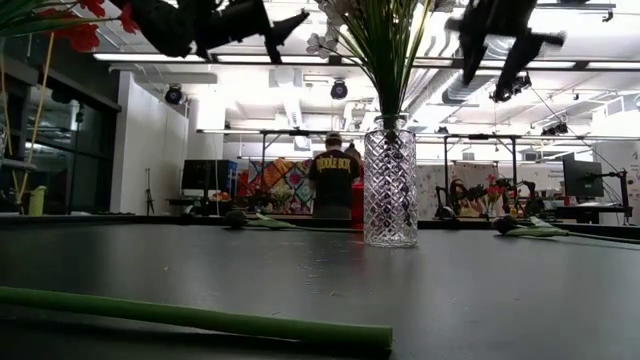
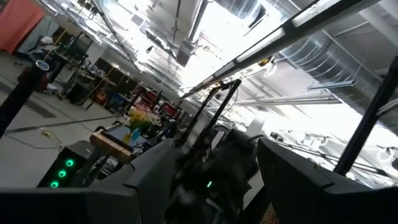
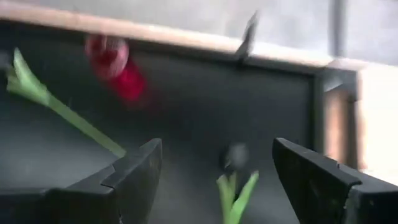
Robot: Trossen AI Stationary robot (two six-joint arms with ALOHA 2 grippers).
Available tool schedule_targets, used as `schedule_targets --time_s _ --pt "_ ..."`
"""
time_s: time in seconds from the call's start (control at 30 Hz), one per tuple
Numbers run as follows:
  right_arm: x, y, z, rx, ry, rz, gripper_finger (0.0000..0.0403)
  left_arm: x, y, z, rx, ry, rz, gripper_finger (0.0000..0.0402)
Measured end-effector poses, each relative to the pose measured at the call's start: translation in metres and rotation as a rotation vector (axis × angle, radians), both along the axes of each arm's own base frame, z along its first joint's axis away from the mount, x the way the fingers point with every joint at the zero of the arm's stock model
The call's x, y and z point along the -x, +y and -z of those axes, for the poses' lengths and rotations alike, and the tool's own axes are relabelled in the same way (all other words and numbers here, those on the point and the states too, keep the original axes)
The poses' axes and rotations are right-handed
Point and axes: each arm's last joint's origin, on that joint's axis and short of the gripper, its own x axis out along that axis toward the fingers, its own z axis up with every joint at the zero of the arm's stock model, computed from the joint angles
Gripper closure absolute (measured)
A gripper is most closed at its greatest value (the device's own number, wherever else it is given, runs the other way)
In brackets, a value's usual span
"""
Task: Sort flowers into vase by color
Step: Put the top right black tulip into the red vase
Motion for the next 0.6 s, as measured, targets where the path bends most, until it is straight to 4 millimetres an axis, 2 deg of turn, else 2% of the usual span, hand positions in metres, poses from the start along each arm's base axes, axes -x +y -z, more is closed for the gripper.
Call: schedule_targets --time_s 0.07,0.17,0.33,0.47,0.6 --pt "-0.005 -0.014 0.023 -0.105 -0.017 -0.058 0.0110 -0.005 0.004 -0.001 -0.002 -0.002 0.000 0.0185" --pt "-0.004 -0.029 0.071 -0.240 -0.029 -0.096 0.0110 -0.009 0.007 -0.007 -0.015 -0.017 0.003 0.0185" --pt "0.012 -0.032 0.139 -0.401 -0.009 -0.064 0.0110 -0.009 0.007 -0.013 -0.049 -0.031 -0.008 0.0185" --pt "0.025 -0.026 0.171 -0.499 0.026 -0.054 0.0110 -0.008 0.007 -0.014 -0.033 -0.040 -0.044 0.0185" --pt "0.032 -0.019 0.185 -0.535 0.076 -0.071 0.0110 -0.009 0.008 -0.014 -0.011 -0.058 -0.105 0.0185"
